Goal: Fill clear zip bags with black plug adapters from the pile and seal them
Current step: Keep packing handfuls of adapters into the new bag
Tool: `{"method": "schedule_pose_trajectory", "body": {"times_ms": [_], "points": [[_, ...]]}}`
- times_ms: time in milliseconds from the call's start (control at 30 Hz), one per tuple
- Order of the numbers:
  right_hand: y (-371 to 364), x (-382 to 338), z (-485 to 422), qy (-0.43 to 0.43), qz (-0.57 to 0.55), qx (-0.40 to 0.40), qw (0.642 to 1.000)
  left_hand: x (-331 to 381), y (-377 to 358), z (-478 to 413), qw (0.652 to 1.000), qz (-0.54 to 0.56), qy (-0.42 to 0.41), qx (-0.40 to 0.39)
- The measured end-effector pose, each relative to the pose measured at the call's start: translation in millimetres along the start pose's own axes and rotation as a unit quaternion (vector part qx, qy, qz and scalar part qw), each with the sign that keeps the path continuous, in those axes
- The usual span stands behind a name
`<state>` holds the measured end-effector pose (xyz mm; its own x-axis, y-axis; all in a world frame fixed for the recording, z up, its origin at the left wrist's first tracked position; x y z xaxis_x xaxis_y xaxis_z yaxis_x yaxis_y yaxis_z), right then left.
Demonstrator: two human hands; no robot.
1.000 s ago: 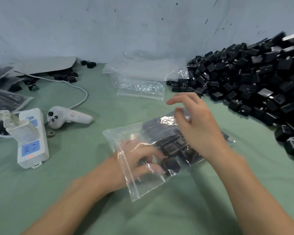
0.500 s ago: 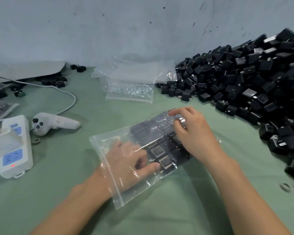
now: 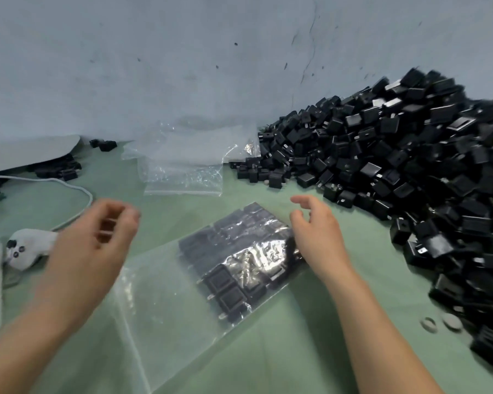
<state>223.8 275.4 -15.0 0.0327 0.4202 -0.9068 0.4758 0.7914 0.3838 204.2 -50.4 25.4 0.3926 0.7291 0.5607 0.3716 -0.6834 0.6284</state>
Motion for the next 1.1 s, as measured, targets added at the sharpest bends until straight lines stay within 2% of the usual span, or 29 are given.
{"method": "schedule_pose_trajectory", "body": {"times_ms": [100,200,300,400,500,600,700,767,933,1100], "points": [[0.8,4.3,-10.0,-0.029,-0.019,0.000,0.999,69.2,-75.0,-36.0,0.987,0.024,-0.074,-0.140],[1.8,9.7,-22.5,-0.051,-0.010,0.000,0.999,102.9,-151.8,-76.1,0.954,-0.086,-0.102,-0.270],[5.6,18.1,-38.3,-0.073,-0.014,-0.005,0.997,109.5,-211.4,-114.9,0.930,-0.159,-0.072,-0.323],[11.8,28.6,-52.2,-0.094,-0.023,0.004,0.995,98.8,-252.5,-146.1,0.922,-0.192,-0.012,-0.335],[17.6,40.1,-60.6,-0.113,-0.060,0.014,0.992,91.3,-278.9,-159.8,0.925,-0.172,0.037,-0.337],[20.2,46.5,-65.2,-0.126,-0.104,0.021,0.986,94.3,-300.3,-159.1,0.942,-0.146,0.079,-0.290],[20.4,48.6,-68.4,-0.134,-0.129,0.034,0.982,105.7,-312.3,-152.5,0.958,-0.180,0.068,-0.214],[18.3,46.8,-67.9,-0.135,-0.125,0.032,0.982,108.6,-317.4,-148.1,0.954,-0.207,0.062,-0.206],[19.7,47.4,-63.8,-0.130,-0.126,0.027,0.983,96.2,-315.7,-162.4,0.936,-0.223,0.077,-0.262],[24.1,48.6,-63.7,-0.132,-0.140,0.029,0.981,70.4,-298.3,-178.9,0.917,-0.259,0.016,-0.303]]}}
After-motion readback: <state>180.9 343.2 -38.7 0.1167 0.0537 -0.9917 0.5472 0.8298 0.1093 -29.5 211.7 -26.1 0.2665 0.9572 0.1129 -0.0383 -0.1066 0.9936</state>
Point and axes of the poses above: each hand's wrist, its own z-axis away from the middle knuckle, its own y-axis out of the back of the hand, x = y × z, the point moved 3 cm from there along -z, towards the middle knuckle, and after that the axes turned 6 degrees about -z, right-handed, at the moved point
